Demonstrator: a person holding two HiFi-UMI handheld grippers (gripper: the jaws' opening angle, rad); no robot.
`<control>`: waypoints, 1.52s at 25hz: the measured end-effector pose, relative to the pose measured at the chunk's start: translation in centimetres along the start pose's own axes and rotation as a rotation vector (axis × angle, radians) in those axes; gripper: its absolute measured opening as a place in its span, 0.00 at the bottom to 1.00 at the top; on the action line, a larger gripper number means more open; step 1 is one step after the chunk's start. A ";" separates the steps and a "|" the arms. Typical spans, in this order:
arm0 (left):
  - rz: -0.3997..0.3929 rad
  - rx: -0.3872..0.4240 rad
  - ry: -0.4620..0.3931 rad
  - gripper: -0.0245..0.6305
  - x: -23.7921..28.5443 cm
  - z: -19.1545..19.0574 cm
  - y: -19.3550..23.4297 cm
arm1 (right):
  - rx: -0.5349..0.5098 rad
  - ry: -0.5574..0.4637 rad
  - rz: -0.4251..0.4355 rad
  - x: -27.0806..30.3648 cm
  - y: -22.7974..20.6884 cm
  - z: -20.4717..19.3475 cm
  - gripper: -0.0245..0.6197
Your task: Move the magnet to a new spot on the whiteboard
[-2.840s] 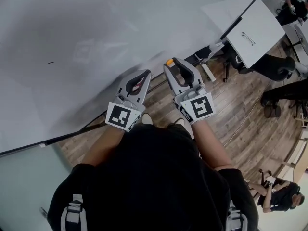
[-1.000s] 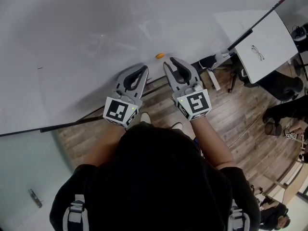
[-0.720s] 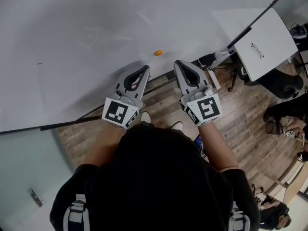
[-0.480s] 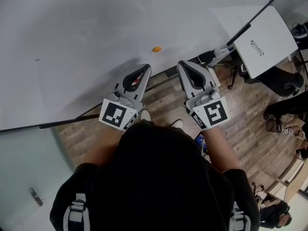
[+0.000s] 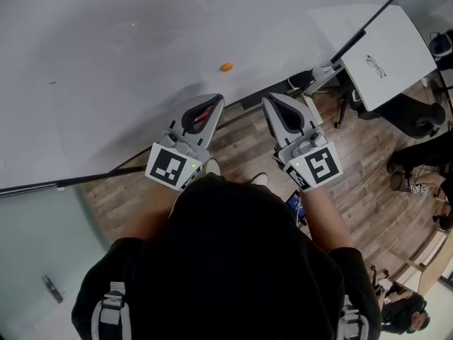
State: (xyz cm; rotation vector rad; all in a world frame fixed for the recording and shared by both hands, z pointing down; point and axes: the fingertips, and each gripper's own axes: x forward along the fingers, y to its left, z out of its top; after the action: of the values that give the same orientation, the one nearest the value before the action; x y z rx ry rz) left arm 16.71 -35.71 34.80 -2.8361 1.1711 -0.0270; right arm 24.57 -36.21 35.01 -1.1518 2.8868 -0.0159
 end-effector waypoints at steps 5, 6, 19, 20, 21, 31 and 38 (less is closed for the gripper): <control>-0.009 -0.007 0.007 0.04 -0.2 -0.4 -0.3 | -0.001 0.005 0.012 -0.4 0.3 -0.1 0.02; -0.009 -0.009 0.008 0.04 -0.2 -0.4 -0.4 | -0.002 0.007 0.017 -0.5 0.5 0.0 0.02; -0.015 -0.011 0.020 0.04 -0.4 -0.8 -0.8 | -0.018 0.020 0.032 -0.7 1.2 -0.6 0.02; -0.014 -0.012 0.021 0.04 -0.4 -0.9 -0.8 | -0.018 0.019 0.030 -0.7 1.1 -0.6 0.02; -0.012 -0.014 0.022 0.04 -0.3 -0.9 -0.6 | -0.017 0.019 0.028 -0.7 1.0 -0.6 0.02; 0.006 -0.020 0.022 0.04 -0.1 -1.1 0.2 | -0.034 0.025 0.023 0.0 0.7 -0.8 0.02; 0.009 -0.016 0.023 0.04 0.1 -1.2 0.3 | -0.016 0.018 0.030 0.3 0.6 -1.0 0.02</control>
State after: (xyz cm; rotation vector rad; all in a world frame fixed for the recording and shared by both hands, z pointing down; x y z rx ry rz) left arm 16.52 -36.07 35.92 -2.8516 1.1934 -0.0496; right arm 23.88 -35.97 35.95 -1.1163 2.9243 -0.0023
